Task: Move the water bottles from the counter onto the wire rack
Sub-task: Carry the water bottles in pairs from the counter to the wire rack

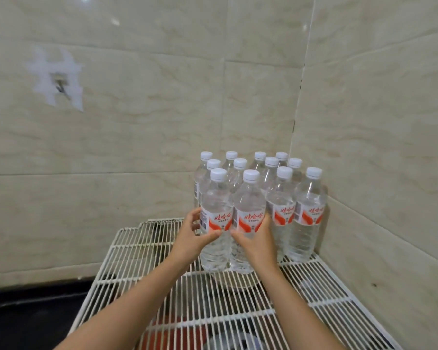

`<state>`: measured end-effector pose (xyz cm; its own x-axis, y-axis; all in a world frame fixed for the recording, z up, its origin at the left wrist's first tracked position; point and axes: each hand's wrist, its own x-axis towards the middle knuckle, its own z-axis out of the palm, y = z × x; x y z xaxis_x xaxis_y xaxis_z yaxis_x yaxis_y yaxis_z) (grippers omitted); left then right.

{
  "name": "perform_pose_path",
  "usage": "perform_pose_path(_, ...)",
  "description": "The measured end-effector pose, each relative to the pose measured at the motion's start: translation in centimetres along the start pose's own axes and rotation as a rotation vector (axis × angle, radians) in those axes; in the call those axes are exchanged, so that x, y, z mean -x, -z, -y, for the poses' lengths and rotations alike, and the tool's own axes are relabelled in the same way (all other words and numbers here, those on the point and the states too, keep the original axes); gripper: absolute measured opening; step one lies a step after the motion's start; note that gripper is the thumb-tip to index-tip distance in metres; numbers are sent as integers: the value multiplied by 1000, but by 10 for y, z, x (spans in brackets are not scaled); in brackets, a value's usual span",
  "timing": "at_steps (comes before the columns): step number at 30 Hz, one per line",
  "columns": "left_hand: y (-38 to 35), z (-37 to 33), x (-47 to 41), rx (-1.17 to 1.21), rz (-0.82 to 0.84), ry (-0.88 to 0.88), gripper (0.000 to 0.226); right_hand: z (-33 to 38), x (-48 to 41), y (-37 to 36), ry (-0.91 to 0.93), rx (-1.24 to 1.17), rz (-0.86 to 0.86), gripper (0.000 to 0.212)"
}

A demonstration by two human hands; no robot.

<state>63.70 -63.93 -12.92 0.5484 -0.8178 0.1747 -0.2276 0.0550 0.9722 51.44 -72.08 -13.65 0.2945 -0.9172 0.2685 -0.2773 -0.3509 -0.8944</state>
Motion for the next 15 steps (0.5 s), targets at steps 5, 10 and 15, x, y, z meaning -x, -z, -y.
perform_pose_path(5, 2, -9, 11, -147, -61, -5, 70, -10, 10, 0, 11, 18, 27, 102)
perform_pose_path(10, 27, -10, 42, -226, -129, 63, 68, 8, 28, 0, 206, 255, -174, 100)
perform_pose_path(15, 66, -8, 96, -290, -280, 95, 58, 17, 47, -14, 617, 445, -255, 68)
